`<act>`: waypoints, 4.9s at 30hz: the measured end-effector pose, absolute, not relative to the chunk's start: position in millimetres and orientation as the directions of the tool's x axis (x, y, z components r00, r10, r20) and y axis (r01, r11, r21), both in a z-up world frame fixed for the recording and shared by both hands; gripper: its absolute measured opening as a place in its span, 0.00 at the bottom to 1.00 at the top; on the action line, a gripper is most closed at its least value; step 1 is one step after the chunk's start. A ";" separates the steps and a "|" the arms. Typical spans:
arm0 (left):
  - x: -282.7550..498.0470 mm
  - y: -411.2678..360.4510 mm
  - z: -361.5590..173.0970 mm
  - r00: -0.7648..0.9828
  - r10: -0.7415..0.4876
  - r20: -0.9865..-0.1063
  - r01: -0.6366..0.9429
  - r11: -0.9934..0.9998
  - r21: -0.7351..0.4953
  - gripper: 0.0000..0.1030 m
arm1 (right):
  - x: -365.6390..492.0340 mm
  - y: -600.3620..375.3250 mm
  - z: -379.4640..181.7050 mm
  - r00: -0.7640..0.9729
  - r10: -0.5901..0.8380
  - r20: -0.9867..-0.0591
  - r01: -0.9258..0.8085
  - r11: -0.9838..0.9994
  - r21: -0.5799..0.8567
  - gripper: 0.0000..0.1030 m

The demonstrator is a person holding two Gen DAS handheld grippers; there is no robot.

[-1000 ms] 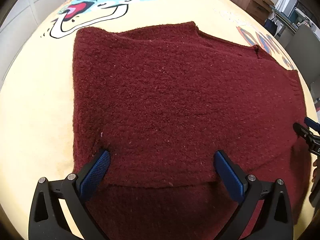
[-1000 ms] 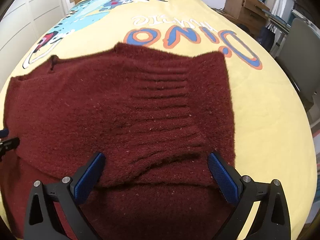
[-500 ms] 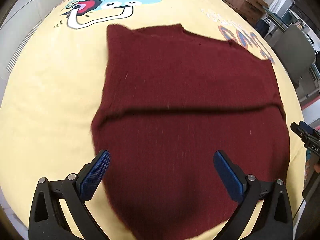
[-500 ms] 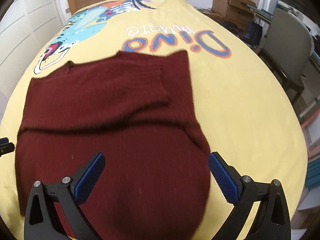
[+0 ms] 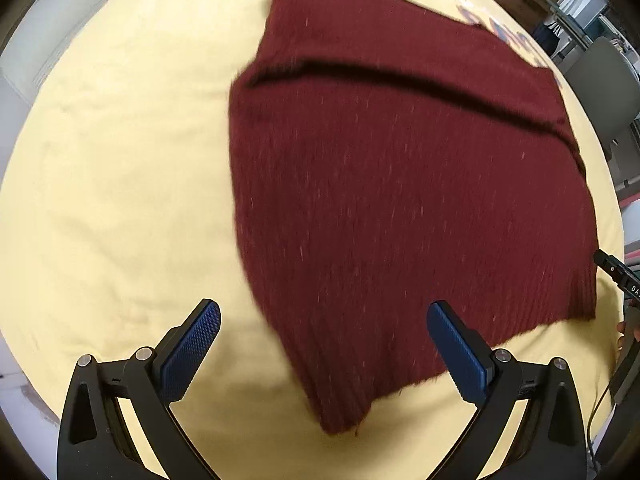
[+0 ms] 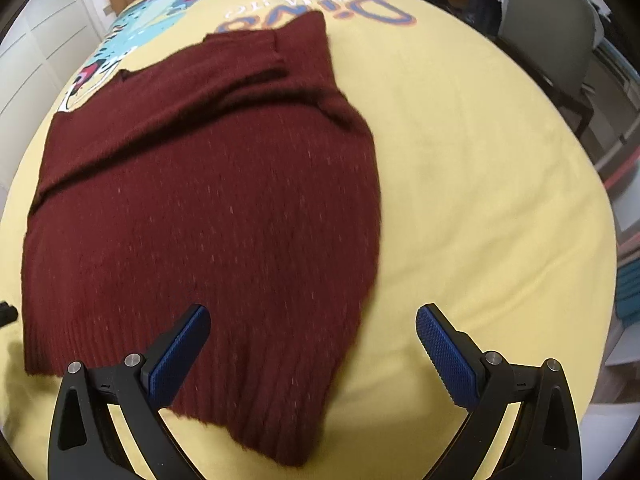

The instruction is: Fold small clothes

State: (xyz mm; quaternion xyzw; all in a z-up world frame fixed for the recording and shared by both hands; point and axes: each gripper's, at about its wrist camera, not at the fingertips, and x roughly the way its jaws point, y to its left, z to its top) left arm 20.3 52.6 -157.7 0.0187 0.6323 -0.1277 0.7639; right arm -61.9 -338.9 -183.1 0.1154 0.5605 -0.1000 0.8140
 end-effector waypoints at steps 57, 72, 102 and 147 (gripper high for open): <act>108.3 73.0 -37.0 0.341 -0.475 -0.811 0.243 0.878 -0.412 0.09 | 16.4 -369.7 -76.8 0.568 0.196 -0.799 0.203 0.908 0.366 0.11; 231.6 26.2 -31.7 0.439 -0.341 -0.832 0.258 0.934 -0.247 0.09 | 156.3 -371.4 -49.3 0.610 0.037 -0.792 0.215 0.954 0.210 0.11; 253.4 -20.2 -100.9 0.410 -0.183 -0.894 0.257 0.963 -0.079 0.78 | 197.6 -358.6 -112.2 0.463 -0.057 -0.884 0.255 0.964 0.071 0.77; 198.3 -8.1 -187.7 0.341 -0.122 -0.932 0.308 0.951 -0.012 0.99 | 125.0 -332.3 -198.4 0.505 -0.059 -0.861 0.144 0.989 0.016 1.00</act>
